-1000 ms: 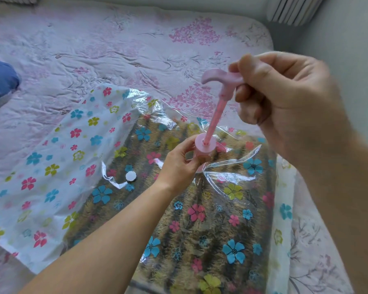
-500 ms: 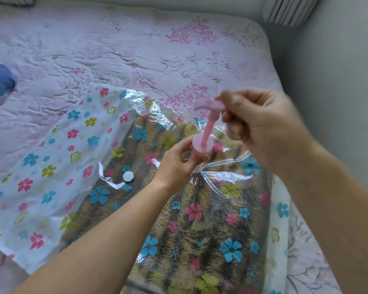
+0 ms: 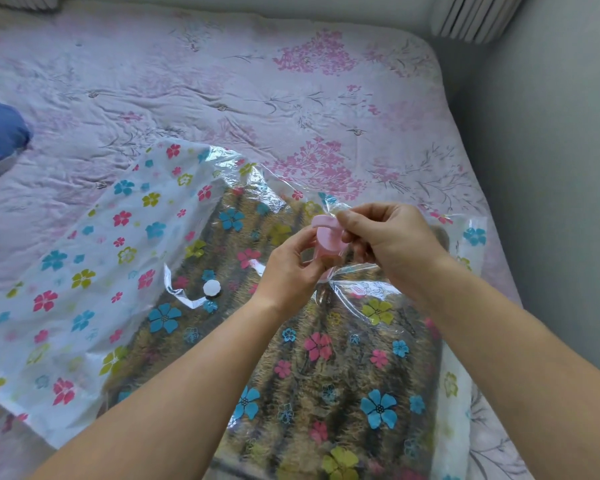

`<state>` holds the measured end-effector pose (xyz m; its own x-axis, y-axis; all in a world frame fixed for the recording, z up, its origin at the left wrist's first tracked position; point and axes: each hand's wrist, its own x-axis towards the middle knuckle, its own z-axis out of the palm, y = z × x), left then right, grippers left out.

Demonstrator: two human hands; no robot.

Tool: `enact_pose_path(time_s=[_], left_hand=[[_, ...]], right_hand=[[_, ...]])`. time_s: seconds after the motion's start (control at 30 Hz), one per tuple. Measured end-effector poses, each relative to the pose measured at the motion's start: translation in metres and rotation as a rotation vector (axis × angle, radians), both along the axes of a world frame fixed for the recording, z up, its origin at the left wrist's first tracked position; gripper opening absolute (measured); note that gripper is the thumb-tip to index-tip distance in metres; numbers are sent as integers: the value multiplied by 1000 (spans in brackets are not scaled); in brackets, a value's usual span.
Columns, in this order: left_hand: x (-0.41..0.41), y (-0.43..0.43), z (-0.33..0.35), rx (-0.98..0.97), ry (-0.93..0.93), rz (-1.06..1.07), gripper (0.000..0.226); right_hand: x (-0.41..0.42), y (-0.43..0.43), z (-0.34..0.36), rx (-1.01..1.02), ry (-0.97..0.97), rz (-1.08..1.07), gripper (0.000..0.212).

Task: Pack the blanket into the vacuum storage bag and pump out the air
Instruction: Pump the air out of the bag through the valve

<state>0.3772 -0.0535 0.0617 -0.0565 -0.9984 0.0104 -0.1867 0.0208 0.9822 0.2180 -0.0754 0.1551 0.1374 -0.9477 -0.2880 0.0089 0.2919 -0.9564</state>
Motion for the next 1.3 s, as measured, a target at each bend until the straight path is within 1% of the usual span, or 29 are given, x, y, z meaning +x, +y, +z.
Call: enact_pose_path(time_s=[0.07, 0.2, 0.27, 0.3, 0.37, 0.47, 0.53, 0.63, 0.73, 0.83, 0.9, 0.97, 1.03, 1.13, 1.2, 1.3], left_hand=[[-1, 0, 1, -18, 7, -5, 36], [0, 1, 2, 1, 6, -9, 41], [-1, 1, 2, 10, -1, -9, 42], [-1, 1, 2, 13, 3, -6, 41], [-1, 2, 2, 12, 19, 1, 40], [0, 1, 1, 19, 30, 10, 38], [0, 0, -1, 28, 32, 10, 34], [1, 0, 0, 19, 30, 13, 33], [0, 2, 3, -2, 25, 2, 40], [0, 2, 3, 4, 10, -7, 41], [-1, 2, 2, 3, 2, -10, 43], [-2, 1, 2, 10, 14, -12, 42], [-3, 2, 2, 11, 33, -9, 41], [-3, 4, 2, 27, 37, 10, 33], [-2, 4, 1, 33, 31, 13, 26], [-2, 3, 4, 26, 25, 13, 28]], right_hand=[[-1, 1, 20, -61, -60, 1, 11], [-8, 2, 71, -234, -351, 39, 12], [-10, 2, 81, -292, -422, 81, 11], [-9, 2, 78, -295, -415, 97, 10], [-3, 2, 58, -238, -326, 77, 10], [5, 2, 14, -30, -149, -8, 13], [7, 2, -5, 57, -101, -33, 10], [6, 1, -8, 46, -83, -40, 9], [2, 4, 20, -58, -157, -19, 12], [-4, 7, 62, -213, -351, 36, 15], [-9, 7, 79, -297, -439, 80, 17], [-10, 8, 76, -297, -461, 104, 17], [-7, 8, 52, -235, -368, 65, 12], [2, 9, 5, -65, -136, -38, 11], [4, 8, -12, 15, -64, -45, 13], [3, 6, -4, -35, 19, 0, 15]])
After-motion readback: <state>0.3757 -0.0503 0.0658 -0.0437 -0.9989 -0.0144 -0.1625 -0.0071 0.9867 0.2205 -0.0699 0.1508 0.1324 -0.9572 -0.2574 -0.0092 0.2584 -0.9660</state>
